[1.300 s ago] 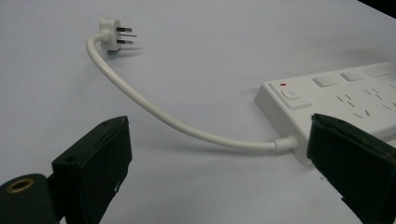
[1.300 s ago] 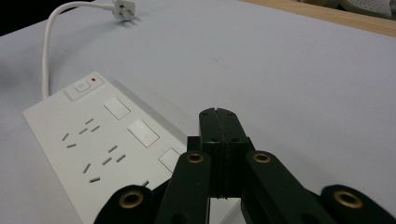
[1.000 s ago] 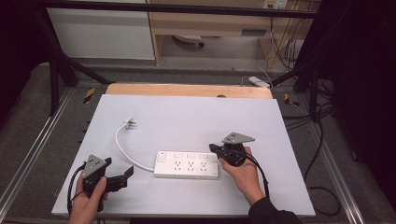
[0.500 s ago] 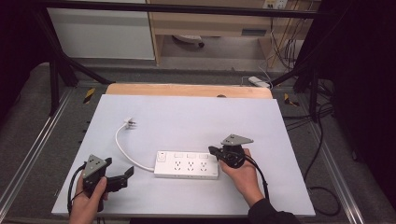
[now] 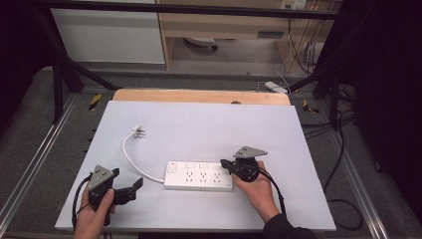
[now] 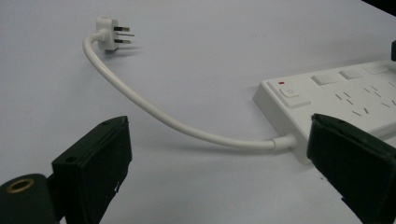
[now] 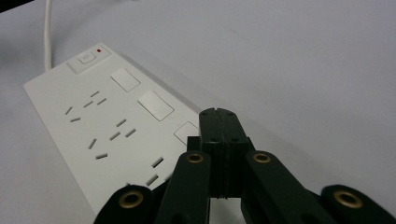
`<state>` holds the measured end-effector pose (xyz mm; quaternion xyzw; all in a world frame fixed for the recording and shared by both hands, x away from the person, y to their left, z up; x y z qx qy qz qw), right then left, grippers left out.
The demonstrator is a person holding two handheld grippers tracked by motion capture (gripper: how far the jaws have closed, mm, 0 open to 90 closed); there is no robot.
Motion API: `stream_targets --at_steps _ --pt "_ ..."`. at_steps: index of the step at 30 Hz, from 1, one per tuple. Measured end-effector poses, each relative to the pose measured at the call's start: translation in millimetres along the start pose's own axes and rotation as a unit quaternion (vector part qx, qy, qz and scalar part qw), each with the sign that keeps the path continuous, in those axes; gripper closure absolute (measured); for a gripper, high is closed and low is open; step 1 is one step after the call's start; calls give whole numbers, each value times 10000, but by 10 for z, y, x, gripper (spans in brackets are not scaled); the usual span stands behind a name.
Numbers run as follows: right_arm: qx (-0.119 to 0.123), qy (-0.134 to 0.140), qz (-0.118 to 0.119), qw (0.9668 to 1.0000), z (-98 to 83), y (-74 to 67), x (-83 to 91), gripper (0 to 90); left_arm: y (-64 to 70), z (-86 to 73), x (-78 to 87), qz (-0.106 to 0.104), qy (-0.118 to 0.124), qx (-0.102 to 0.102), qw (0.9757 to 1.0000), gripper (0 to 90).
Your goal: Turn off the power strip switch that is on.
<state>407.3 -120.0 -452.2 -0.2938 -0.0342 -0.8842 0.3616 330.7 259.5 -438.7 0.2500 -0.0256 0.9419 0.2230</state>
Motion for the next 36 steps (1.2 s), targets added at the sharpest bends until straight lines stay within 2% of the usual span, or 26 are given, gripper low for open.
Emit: stream_targets --at_steps 36 --pt "18 -61 18 10000 -41 -33 -89 900 8 -2 -6 -18 -28 -34 10000 69"
Point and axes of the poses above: each handheld gripper's, and its own axes: x roughly backward along the jaws, z roughly out of its top, y roughly to its right, the point moved 3 cm from there along -x, roughly forward along the jaws, and after that the axes turned 3 degrees about -x, right-handed, at the moved point
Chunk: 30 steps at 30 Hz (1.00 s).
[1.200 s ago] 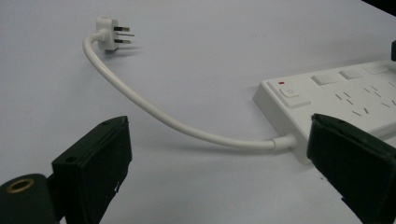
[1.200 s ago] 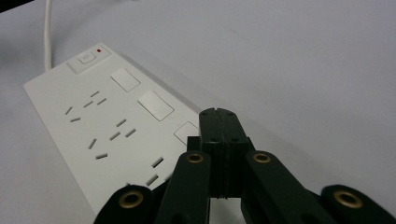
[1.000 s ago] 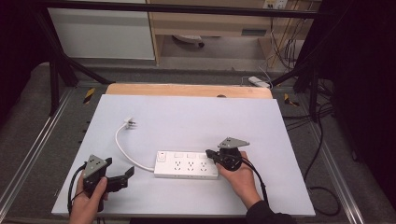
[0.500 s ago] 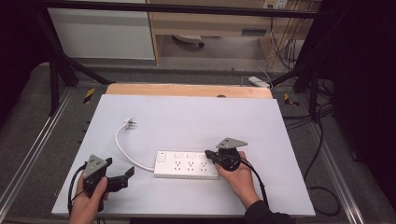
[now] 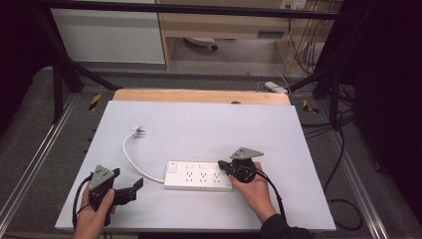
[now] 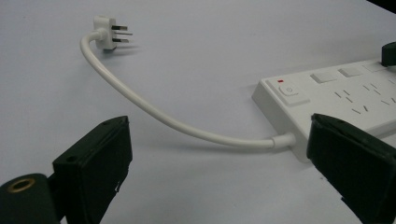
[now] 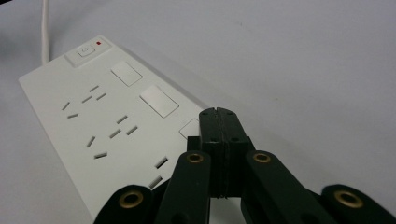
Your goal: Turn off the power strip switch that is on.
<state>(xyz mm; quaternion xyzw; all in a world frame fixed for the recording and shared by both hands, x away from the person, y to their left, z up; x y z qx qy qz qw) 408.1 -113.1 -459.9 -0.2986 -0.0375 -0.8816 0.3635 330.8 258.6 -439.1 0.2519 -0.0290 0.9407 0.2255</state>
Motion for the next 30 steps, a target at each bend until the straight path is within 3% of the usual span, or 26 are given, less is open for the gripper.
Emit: stream_targets --at_steps 30 --pt "-32 168 87 9998 -45 11 1 900 2 1 1 4 1 -8 10000 69"
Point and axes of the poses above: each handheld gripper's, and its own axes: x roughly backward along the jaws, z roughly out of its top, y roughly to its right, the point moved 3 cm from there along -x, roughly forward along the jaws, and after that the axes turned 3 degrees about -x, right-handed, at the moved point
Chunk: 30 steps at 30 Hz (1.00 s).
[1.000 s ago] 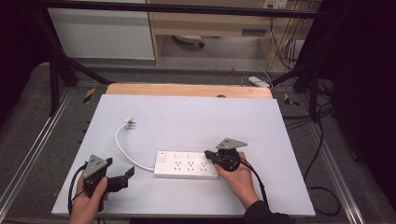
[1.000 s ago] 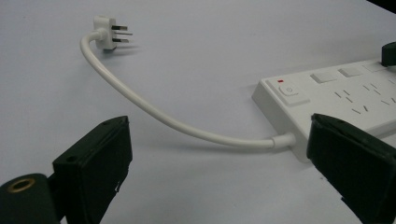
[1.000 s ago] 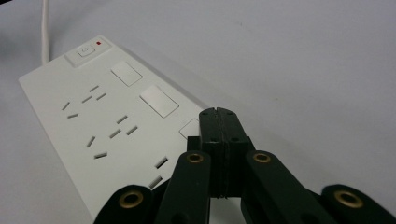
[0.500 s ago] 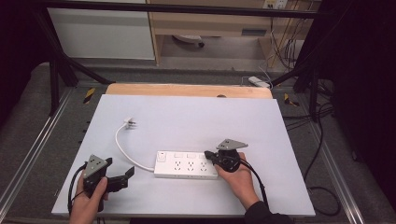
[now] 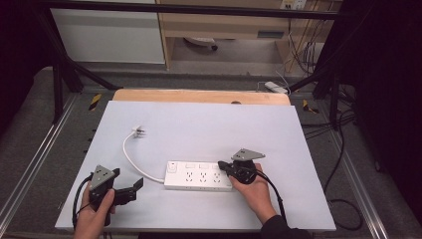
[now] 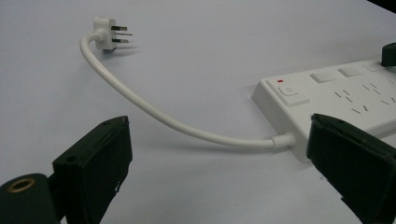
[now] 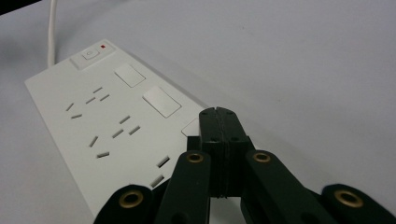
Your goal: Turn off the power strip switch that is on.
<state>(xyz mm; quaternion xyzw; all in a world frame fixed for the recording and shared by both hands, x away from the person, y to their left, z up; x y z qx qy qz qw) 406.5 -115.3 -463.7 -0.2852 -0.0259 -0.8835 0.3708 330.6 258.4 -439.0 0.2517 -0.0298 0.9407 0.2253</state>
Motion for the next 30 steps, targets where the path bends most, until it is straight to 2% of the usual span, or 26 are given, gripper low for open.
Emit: stream_targets --at_steps 4,7,15,30 --pt "1 -24 -15 10000 -20 10 -3 900 0 0 0 1 -1 -2 10000 69" --pt "-99 25 20 9999 -32 32 5 900 0 0 -2 -3 -2 -13 10000 69" --pt "-82 -46 -31 10000 -21 34 16 900 1 1 -2 4 -4 -14 10000 69" --pt "-46 75 -62 9999 47 19 57 900 1 1 -2 11 -3 -27 10000 69"
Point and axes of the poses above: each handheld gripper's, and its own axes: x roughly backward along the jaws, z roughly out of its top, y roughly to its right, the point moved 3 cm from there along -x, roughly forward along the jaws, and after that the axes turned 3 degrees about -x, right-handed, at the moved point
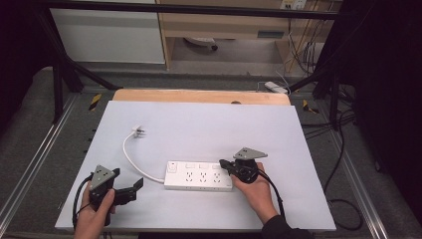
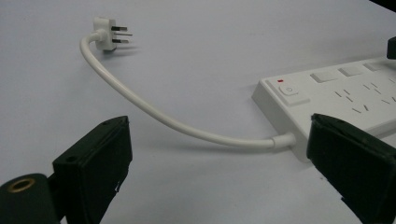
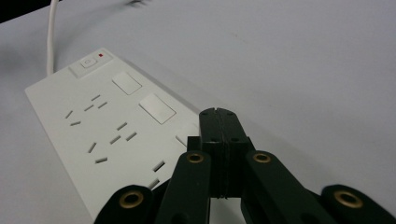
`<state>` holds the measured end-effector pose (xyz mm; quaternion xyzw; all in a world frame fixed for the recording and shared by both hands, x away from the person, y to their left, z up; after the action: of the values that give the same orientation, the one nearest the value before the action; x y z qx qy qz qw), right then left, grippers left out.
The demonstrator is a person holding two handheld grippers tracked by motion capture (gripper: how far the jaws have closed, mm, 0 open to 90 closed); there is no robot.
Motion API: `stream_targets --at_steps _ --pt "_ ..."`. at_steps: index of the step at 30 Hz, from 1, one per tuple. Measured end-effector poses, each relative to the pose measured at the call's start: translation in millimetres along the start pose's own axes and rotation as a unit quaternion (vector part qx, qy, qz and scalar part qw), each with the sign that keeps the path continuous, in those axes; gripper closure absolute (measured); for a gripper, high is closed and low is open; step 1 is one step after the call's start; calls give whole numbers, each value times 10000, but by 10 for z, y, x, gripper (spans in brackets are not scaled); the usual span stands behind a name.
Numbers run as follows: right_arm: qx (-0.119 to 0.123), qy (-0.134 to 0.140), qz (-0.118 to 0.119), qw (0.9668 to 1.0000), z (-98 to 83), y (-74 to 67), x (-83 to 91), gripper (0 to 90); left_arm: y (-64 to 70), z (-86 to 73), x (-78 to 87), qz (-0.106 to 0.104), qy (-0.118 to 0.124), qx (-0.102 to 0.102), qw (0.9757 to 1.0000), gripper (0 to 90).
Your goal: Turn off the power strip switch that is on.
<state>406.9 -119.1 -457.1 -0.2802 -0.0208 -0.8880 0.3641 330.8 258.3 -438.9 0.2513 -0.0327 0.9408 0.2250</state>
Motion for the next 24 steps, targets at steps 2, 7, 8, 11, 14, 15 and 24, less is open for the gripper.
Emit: stream_targets --at_steps 2,7,8,11,14,15,24 --pt "-1 19 2 10000 14 -4 6 900 1 0 0 -2 4 1 10000 69" --pt "17 80 -3 10000 60 -5 34 900 0 1 1 -1 5 1 10000 69" --pt "31 86 -1 10000 70 -4 40 900 0 1 1 -2 5 1 10000 69" --pt "25 107 -2 9999 89 -6 53 900 0 0 0 -1 4 -1 10000 69" --pt "42 136 -12 9999 118 -1 67 900 0 1 1 -5 6 -6 10000 69" --pt "31 134 -6 9999 127 1 75 900 0 0 1 1 4 0 10000 69" --pt "60 215 77 9997 210 15 127 841 0 0 0 -2 4 -3 10000 69"
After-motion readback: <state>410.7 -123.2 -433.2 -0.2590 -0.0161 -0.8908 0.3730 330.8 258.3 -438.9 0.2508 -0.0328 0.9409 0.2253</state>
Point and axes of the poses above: each handheld gripper's, and its own axes: x roughly backward along the jaws, z roughly out of its top, y roughly to its right, the point moved 3 cm from there along -x, roughly forward along the jaws, and after that the axes turned 3 degrees about -x, right-handed, at the moved point
